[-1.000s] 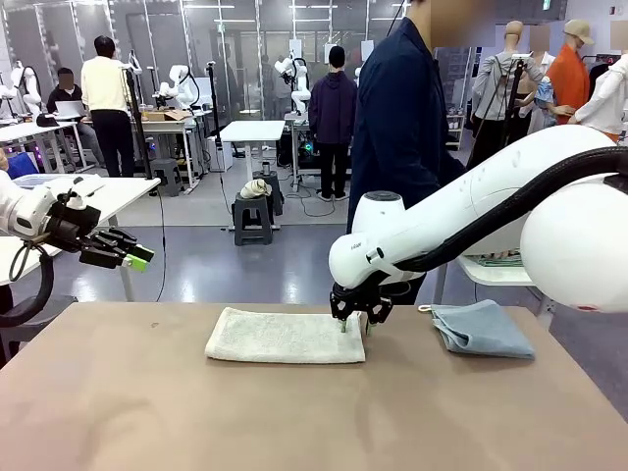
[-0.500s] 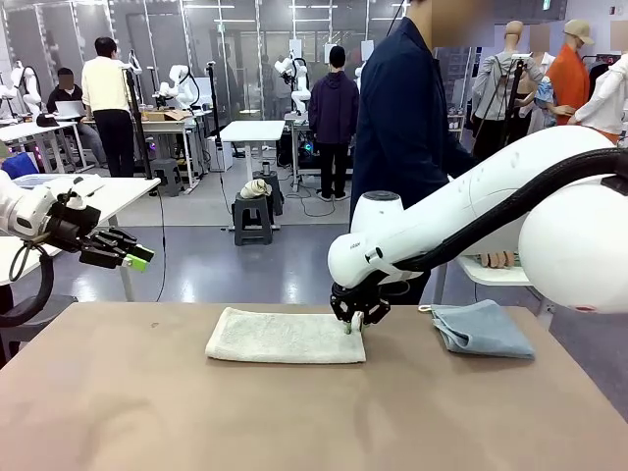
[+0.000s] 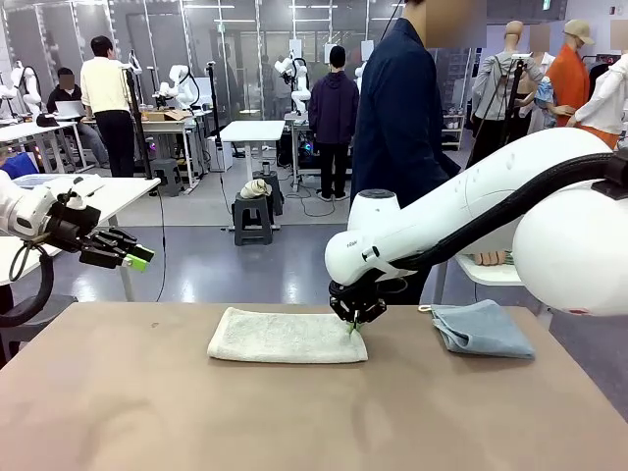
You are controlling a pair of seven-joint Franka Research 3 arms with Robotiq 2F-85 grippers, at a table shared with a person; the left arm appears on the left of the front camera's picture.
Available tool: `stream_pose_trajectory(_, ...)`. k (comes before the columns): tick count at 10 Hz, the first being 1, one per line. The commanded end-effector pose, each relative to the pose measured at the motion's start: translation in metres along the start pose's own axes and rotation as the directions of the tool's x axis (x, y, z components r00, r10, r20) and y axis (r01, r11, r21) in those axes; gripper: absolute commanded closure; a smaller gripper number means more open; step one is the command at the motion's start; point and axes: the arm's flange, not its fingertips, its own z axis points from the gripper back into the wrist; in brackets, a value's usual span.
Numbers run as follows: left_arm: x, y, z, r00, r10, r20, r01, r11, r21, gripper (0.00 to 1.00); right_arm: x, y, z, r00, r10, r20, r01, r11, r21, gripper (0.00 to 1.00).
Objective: Fold the towels and place them in the basket.
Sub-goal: When a person lays out a Towel with hook on the table, fold it in half twice.
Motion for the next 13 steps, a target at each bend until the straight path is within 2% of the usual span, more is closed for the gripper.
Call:
stream_pose_trajectory(1, 0.002, -0.001, 0.000, 1.000, -0.007, -0.007, 0.007, 1.000, -0.005, 0.52, 0.006, -0.005, -0.005, 0.999, 0.048, 0.008, -0.048, 0.998, -0.047, 1.00)
stream_pose_trajectory(2, 0.002, -0.001, 0.000, 1.000, -0.007, -0.007, 0.007, 1.000, -0.005, 0.52, 0.006, -0.016, 0.000, 0.992, 0.125, 0.009, -0.125, 0.991, -0.039, 1.00)
stream_pose_trajectory(3, 0.002, -0.001, 0.000, 1.000, -0.007, -0.007, 0.007, 1.000, -0.005, 0.52, 0.006, -0.030, 0.005, 0.989, 0.147, 0.015, -0.147, 0.988, -0.041, 1.00)
stream_pose_trajectory(8, 0.002, -0.001, 0.000, 1.000, -0.007, -0.007, 0.007, 1.000, -0.005, 0.52, -0.001, -0.081, 0.022, 0.984, 0.175, 0.039, -0.171, 0.982, -0.081, 1.00)
stream_pose_trajectory(10, 0.002, -0.001, 0.000, 1.000, -0.007, -0.007, 0.007, 1.000, -0.005, 0.52, -0.004, -0.090, 0.025, 0.984, 0.174, 0.041, -0.170, 0.981, -0.090, 1.00)
stream_pose_trajectory(13, 0.002, -0.001, 0.000, 1.000, -0.007, -0.007, 0.007, 1.000, -0.005, 0.52, -0.006, -0.083, 0.040, 0.978, 0.190, 0.084, -0.180, 0.977, -0.115, 1.00)
